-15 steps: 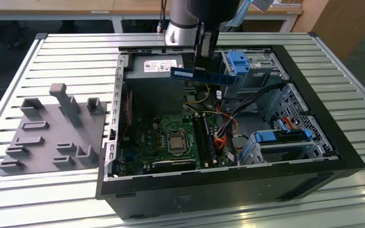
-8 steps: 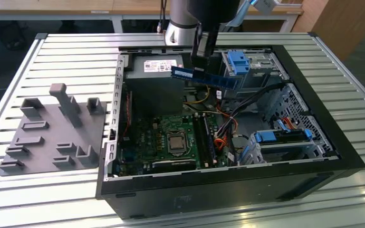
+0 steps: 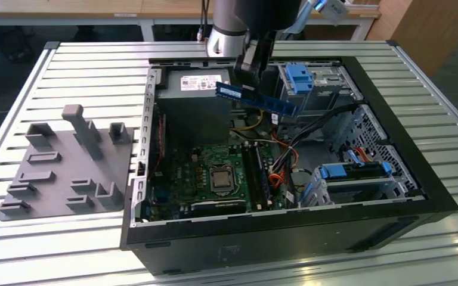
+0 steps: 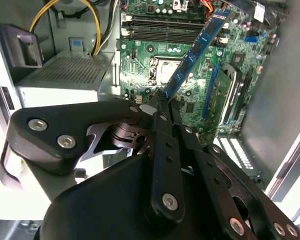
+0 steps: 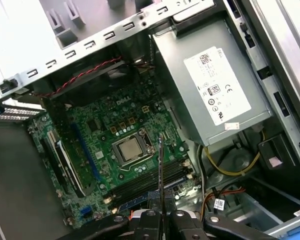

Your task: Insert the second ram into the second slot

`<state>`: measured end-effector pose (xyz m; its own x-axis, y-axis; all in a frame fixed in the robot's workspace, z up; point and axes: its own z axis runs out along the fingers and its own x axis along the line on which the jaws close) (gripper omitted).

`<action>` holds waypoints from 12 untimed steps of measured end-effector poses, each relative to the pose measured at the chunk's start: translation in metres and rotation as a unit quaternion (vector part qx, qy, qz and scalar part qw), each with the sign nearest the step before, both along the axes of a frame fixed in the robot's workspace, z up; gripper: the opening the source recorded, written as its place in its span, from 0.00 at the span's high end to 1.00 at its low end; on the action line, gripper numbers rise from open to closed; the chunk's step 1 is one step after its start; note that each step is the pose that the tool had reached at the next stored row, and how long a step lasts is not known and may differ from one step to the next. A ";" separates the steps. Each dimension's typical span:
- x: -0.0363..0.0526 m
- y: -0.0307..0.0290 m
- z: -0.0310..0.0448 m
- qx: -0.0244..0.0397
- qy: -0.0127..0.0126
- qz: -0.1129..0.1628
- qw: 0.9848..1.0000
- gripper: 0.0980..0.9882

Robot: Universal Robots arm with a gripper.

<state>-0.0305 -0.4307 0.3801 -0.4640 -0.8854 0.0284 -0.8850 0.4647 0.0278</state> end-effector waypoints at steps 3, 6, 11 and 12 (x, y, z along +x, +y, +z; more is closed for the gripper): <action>0.0000 0.0000 -0.0005 -0.003 0.000 -0.021 1.000 0.96; 0.0000 0.0000 -0.0013 -0.006 0.000 -0.050 0.999 0.96; 0.0000 0.0000 -0.0027 -0.009 0.000 -0.087 0.996 0.96; 0.0000 0.0000 -0.0031 -0.009 0.000 -0.095 0.995 0.96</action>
<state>-0.0306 -0.4307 0.3771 -0.6229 -0.7811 0.0441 -0.7812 0.6240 0.0178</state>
